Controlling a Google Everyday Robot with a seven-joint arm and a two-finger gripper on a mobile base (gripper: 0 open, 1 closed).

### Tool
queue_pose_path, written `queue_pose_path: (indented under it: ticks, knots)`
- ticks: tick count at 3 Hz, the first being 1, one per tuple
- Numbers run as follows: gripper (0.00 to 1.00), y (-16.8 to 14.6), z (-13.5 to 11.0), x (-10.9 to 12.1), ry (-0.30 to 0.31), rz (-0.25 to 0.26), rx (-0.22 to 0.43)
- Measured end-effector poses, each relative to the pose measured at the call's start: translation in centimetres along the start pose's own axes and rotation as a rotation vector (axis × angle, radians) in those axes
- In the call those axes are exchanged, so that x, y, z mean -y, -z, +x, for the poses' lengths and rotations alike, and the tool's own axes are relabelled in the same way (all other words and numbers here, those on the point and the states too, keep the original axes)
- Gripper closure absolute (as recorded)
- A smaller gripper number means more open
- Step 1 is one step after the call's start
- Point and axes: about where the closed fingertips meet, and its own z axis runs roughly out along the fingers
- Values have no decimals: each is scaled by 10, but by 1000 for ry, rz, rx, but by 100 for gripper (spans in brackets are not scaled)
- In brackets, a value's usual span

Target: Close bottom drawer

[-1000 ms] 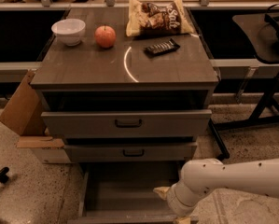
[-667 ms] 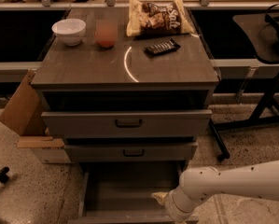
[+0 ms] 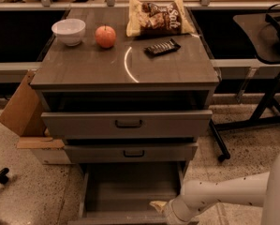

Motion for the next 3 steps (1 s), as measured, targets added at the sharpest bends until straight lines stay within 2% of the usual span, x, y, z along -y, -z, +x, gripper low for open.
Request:
queue_pose_path:
  ticks: [1,3]
  knots:
    - [0,0,0,0,0,0,0]
    - [41,-26,29,-4,46,14,19]
